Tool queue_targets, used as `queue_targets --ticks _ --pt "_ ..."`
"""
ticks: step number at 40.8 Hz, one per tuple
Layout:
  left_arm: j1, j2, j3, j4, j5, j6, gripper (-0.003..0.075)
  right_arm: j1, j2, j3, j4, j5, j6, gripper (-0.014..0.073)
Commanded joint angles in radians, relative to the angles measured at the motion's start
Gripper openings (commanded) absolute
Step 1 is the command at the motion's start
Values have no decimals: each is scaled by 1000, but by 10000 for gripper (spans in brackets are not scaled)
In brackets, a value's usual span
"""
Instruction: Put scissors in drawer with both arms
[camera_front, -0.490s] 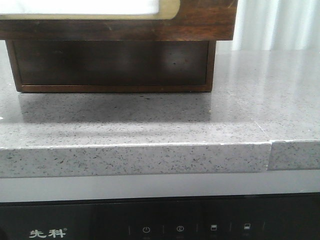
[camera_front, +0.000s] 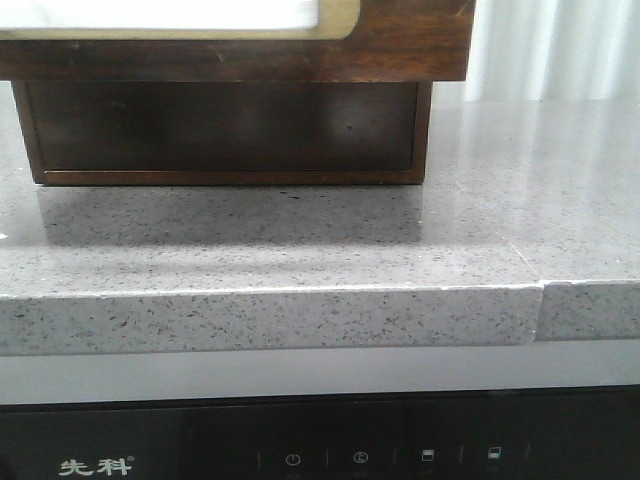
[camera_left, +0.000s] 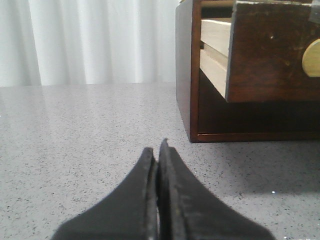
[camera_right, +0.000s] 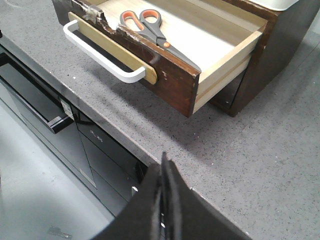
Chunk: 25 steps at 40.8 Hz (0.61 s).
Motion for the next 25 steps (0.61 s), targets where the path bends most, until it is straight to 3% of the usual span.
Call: queue_targets --ticks 1,25 --pt "3 -20 24 -8 -91 -1 -20 -8 6 -21 -2 -66 3 -117" --pt "43 -20 24 -8 -91 -1 -20 -8 6 -21 -2 -66 3 -117"
